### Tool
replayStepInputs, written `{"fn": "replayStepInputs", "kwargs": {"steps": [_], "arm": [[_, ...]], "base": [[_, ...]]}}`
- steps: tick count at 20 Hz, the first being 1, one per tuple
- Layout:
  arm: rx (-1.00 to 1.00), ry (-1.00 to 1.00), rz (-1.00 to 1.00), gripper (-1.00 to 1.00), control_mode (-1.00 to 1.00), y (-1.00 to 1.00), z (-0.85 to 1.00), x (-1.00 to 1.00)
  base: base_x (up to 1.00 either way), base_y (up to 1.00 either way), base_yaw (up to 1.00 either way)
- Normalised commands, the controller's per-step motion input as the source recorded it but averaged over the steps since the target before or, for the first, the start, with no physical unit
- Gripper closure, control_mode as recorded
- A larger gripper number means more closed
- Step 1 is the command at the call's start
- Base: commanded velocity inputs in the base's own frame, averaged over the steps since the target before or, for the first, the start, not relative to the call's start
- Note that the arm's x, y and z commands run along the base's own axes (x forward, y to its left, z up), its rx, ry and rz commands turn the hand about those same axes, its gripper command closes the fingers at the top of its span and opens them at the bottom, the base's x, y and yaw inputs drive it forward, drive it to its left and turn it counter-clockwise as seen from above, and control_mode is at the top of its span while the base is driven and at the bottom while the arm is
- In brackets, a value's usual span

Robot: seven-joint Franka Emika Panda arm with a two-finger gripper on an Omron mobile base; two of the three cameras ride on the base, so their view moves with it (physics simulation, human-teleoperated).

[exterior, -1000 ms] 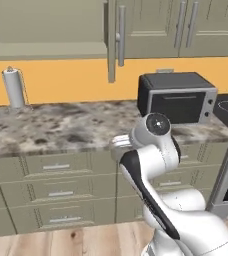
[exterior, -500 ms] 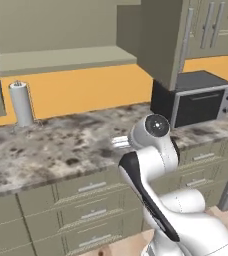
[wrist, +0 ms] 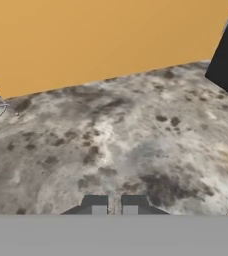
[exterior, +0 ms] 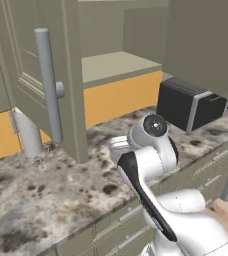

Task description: Move the glass cup from next to the sink to the open cabinet. Then, move the bowl with the onion to the fridge to clear the area for faucet cleaning.

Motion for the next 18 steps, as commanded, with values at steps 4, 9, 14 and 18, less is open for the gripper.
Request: {"fn": "replayStepInputs", "kwargs": {"steps": [4,9,14,18], "arm": [[0.0,0.0,0.0,1.0,1.0,0.0,0.0,0.0],[0.02,-0.01,0.0,1.0,-1.0,-0.04,0.02,0.0],[0.25,-0.03,-0.03,1.0,-1.0,-0.1,0.59,0.0],[0.19,-0.04,-0.13,1.0,-1.0,-0.01,0.95,0.0]], "base": [[0.77,0.19,-0.16],[0.23,-0.03,0.0],[0.0,0.0,0.0],[0.0,0.0,0.0]]}}
